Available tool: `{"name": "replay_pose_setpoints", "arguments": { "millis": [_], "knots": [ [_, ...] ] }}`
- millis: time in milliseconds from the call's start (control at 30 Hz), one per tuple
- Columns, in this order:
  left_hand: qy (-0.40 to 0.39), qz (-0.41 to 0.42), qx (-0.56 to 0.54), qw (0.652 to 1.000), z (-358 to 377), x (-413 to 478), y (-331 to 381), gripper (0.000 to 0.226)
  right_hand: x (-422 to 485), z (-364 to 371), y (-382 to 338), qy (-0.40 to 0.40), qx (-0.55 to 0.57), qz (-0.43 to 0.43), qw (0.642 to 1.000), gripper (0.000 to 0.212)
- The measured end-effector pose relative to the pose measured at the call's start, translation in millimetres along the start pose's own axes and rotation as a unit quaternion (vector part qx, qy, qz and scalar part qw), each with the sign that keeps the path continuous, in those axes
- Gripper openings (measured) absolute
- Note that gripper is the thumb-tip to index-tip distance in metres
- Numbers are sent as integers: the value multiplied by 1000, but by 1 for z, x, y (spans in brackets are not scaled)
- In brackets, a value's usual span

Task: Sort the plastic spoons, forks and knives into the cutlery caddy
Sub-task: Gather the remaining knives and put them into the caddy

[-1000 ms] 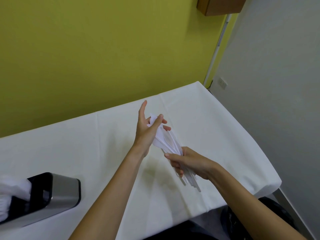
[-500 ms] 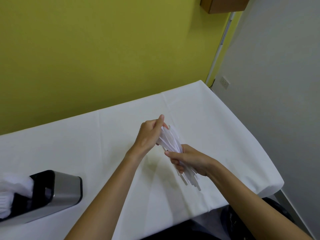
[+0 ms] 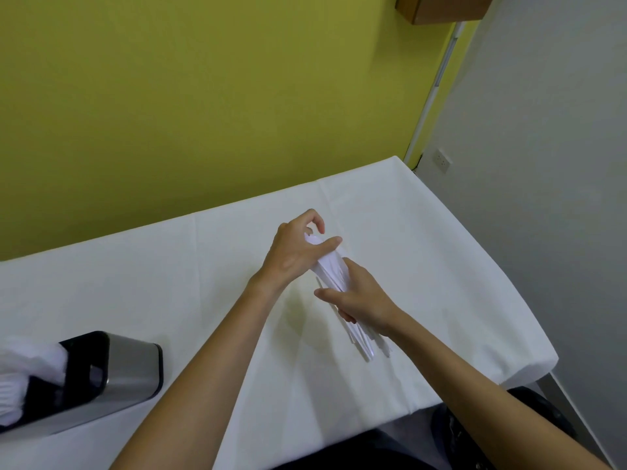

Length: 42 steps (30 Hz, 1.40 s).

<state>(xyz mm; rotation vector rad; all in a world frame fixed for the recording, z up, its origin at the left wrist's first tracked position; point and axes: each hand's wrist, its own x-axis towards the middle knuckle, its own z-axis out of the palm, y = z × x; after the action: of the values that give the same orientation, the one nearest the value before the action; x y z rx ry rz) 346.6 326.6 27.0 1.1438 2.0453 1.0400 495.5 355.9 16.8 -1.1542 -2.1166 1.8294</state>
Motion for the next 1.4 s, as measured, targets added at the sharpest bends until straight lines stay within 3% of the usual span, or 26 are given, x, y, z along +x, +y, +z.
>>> {"name": "replay_pose_setpoints", "arguments": {
  "millis": [100, 200, 400, 467, 533, 600, 700, 967, 1133, 1200, 1300, 1400],
  "knots": [
    [-63, 17, -23, 998, -1, -1, 1, 29, 3, -1, -2, -28, -17, 12, 999, 15],
    [-76, 16, -40, 996, -3, -2, 6, 37, 4, -3, -4, -57, 25, 22, 998, 8],
    [-50, 0, -59, 997, -10, 2, 4, 38, 3, -6, -5, -114, 104, 47, 987, 19],
    [-43, 2, -44, 998, -13, 4, 3, 38, 1, -9, -6, -139, 85, 51, 985, 16],
    [-58, 10, -13, 998, -16, 6, 4, 40, 1, -9, -7, -155, 32, 54, 986, 26],
    [-81, 20, 36, 996, -15, 7, 6, 40, 3, -8, -10, -157, -35, 49, 986, 36],
    [-86, 27, 71, 993, -14, 8, 10, 38, 7, -7, -16, -158, -63, 48, 984, 35],
    [-90, 4, -51, 995, -22, 2, 14, 30, 10, 0, -17, -150, -34, 31, 988, 29],
    [-16, -38, -114, 993, -26, -3, 11, 25, 16, 1, -18, -90, -12, 15, 996, 34],
    [70, -84, -217, 970, -22, -10, 9, 29, 19, 1, -19, -9, 68, 23, 997, 34],
    [205, -167, -397, 879, -6, -29, -3, 44, 26, 2, -19, 128, 182, 44, 974, 33],
    [245, -213, -484, 812, 18, -55, -11, 55, 30, 11, -18, 201, 248, 62, 946, 32]
  ]
}}
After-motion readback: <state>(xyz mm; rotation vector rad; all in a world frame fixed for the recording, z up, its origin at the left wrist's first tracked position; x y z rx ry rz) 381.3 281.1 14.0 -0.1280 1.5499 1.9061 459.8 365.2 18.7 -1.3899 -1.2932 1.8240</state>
